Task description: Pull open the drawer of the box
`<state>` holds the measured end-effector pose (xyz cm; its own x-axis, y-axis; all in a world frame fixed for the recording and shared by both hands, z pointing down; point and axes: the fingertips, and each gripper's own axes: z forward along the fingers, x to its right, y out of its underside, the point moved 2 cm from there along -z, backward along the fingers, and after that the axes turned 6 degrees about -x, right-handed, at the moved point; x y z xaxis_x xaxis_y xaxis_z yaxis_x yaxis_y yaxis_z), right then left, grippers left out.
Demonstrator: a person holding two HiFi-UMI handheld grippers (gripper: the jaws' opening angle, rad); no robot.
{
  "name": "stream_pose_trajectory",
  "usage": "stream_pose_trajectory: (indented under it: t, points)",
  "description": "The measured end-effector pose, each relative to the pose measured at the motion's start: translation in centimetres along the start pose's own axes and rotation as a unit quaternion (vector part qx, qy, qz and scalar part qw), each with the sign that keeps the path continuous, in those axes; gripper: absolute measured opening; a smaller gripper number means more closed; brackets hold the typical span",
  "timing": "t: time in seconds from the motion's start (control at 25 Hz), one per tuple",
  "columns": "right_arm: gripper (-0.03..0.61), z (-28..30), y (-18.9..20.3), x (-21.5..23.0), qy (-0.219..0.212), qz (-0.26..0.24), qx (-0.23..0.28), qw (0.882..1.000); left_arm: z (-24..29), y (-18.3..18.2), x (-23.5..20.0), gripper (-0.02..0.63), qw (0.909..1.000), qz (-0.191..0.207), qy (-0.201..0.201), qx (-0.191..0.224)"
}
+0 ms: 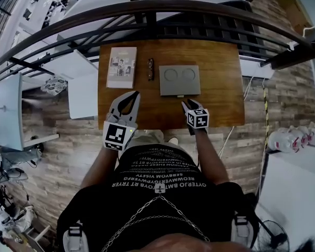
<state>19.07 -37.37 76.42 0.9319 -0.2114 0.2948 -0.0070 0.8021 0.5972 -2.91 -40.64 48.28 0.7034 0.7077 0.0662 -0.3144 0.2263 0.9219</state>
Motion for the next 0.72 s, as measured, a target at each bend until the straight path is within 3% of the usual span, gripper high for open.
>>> stream_pose_trajectory:
  t: [0.32, 0.72]
  points:
    - [0.171, 2.9, 0.8, 0.6, 0.017, 0.009, -0.026, 0.999, 0.4, 0.0, -0.9, 0.000, 0.9999, 0.008, 0.006, -0.007]
    - [0.187, 6.3, 3.1, 1.7, 0.044, 0.026, -0.074, 0.996, 0.4, 0.8, -1.7, 0.000, 0.9997, 0.016, 0.011, -0.012]
